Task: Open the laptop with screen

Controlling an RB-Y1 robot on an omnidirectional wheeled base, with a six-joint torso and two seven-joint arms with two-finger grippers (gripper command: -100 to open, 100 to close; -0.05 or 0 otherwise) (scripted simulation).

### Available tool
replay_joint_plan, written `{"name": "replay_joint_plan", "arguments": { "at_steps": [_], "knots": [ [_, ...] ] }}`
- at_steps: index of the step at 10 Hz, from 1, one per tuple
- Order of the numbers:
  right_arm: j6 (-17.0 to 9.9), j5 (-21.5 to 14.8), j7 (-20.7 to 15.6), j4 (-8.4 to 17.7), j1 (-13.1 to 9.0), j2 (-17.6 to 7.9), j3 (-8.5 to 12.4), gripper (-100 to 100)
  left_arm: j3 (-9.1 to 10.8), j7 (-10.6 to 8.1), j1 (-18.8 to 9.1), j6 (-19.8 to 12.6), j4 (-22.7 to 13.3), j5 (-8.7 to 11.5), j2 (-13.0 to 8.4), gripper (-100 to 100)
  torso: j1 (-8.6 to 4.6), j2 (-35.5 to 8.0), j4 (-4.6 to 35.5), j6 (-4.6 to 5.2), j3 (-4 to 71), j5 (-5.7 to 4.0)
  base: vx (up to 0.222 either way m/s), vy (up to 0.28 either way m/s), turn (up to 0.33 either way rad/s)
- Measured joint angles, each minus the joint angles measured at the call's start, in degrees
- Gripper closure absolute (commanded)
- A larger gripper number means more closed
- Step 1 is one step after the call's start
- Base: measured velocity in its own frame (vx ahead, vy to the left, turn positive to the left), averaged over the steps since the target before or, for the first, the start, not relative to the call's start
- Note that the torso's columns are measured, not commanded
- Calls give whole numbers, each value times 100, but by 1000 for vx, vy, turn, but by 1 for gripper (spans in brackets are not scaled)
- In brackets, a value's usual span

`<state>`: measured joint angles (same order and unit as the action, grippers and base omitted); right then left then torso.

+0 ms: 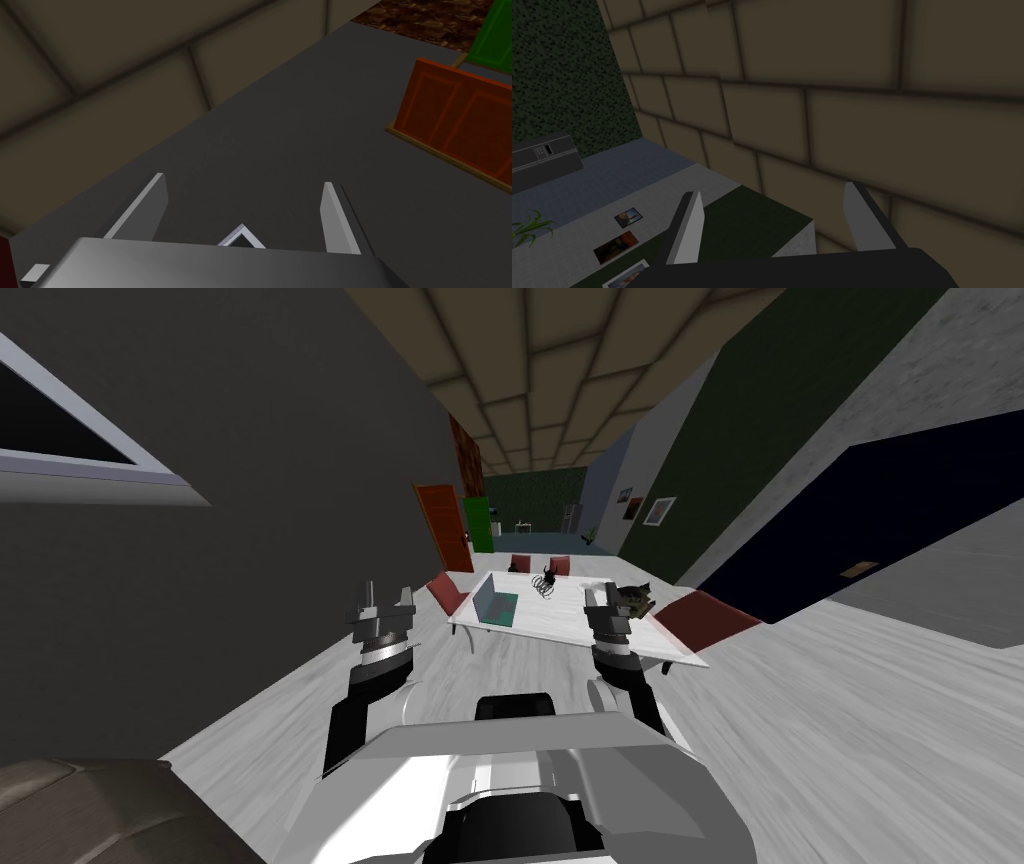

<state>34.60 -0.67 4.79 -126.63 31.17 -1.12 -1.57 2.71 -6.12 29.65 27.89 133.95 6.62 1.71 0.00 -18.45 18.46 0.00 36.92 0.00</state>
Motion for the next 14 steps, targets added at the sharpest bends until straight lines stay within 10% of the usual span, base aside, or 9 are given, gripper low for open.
{"name": "replay_joint_plan", "arguments": {
  "at_steps": [4, 5, 6, 14],
  "knots": [
    [0, 0, 0, 0, 0, 0, 0, 0, 0, 0, 0, 0, 0, 0, 0, 0, 0, -1693, 1692, 0, 3381, 0, 0, 0, 0],
    [0, 0, 0, -1, 0, 0, 0, 0, 0, 0, 0, 0, 0, 0, 0, -100, 0, -2116, 2114, 0, 4227, 0, 13, 5, -14],
    [0, 0, 0, 2, 0, 0, 0, 0, -13, -7, -1, 15, -35, 3, -111, -100, 3, -2307, 2303, 0, 4623, 1, 17, 11, -24],
    [0, 0, 0, 3, 1, 0, 0, 0, -177, -184, -285, 267, -884, 113, -1019, -100, 1, -2383, 2383, 0, 4765, 0, 35, 30, -38]
  ]
}}
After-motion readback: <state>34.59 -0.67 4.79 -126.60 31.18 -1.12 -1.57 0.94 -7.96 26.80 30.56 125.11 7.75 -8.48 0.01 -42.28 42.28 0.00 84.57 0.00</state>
